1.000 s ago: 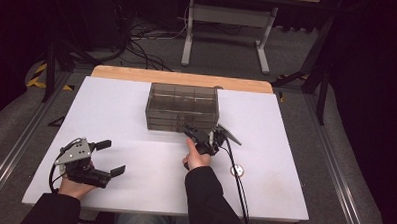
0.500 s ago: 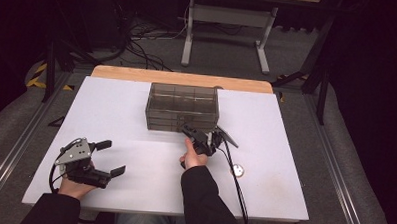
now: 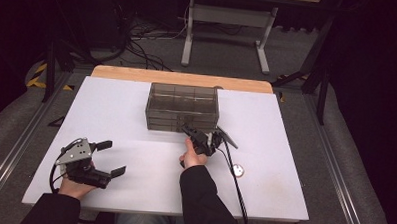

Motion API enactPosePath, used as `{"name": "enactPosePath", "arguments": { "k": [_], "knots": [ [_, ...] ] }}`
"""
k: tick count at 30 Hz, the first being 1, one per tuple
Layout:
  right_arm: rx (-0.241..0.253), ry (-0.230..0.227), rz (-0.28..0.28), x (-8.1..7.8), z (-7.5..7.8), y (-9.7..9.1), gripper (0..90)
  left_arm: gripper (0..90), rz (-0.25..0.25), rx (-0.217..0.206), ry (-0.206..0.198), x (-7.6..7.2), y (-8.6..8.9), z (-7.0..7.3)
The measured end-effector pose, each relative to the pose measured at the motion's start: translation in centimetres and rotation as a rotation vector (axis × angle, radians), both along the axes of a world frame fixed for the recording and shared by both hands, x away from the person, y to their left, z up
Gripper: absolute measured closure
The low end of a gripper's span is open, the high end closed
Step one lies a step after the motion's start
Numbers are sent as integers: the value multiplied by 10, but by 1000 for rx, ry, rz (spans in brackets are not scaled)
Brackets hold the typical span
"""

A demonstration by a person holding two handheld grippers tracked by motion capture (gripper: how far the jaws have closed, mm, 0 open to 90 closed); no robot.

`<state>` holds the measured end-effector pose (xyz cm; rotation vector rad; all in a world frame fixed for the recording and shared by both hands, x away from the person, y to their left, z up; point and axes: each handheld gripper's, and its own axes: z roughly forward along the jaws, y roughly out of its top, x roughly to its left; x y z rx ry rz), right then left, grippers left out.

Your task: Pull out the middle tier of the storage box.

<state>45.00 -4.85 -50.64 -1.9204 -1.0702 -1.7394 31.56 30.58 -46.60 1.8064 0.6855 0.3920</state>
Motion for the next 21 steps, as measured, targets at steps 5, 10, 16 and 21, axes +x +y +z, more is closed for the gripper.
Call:
{"name": "enactPosePath", "arguments": {
  "k": [5, 10, 16, 21],
  "knots": [
    [7, 2, -4, 0, 0, 0, 800, 1, -5, 3, 1, 0, 0, 0],
    [9, 12, -15, 0, 1, 1, 810, 1, -8, 4, 0, 0, -1, 0],
    [-2, 29, -46, -4, 5, 4, 814, 1, -9, 4, -1, 0, -1, 0],
    [-15, 33, -47, -8, 6, 5, 816, 1, -9, -4, -3, -1, 0, 1]
  ]
}}
